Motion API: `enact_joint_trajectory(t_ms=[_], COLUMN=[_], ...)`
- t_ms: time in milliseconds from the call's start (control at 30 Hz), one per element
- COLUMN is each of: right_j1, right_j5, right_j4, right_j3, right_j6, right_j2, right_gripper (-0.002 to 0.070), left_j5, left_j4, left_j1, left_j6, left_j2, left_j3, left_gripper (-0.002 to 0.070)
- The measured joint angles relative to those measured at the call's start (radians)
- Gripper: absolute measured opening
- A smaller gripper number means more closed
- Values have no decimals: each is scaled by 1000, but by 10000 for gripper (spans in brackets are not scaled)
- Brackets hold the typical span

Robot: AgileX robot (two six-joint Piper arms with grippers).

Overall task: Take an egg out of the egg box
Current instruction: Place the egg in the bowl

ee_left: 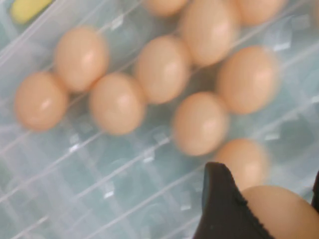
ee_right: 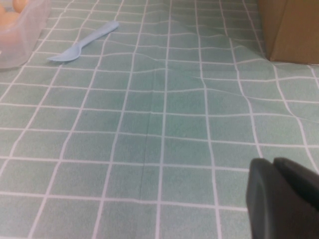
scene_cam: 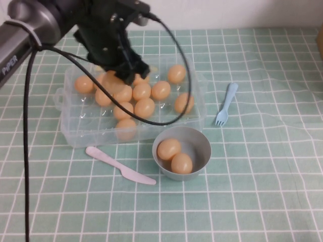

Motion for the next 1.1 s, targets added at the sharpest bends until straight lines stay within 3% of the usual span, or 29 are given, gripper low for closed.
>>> enact_joint_trajectory(t_ms=[233,467,1100], right_j1=[0,0,0], right_j5=[0,0,0], right_j4=[0,0,0], right_j3=[0,0,0], right_j6=[0,0,0], right_j2=[0,0,0], right_gripper=[-17,-17,-17], left_j5=[4,4,0], left_j4=[-23,-41,-91], left_j1=[-175,-262,-287], left_j6=[15,37,42], left_j2=[-24,57,203], left_j3=[-6,-6,-6], left_gripper=[315,315,312])
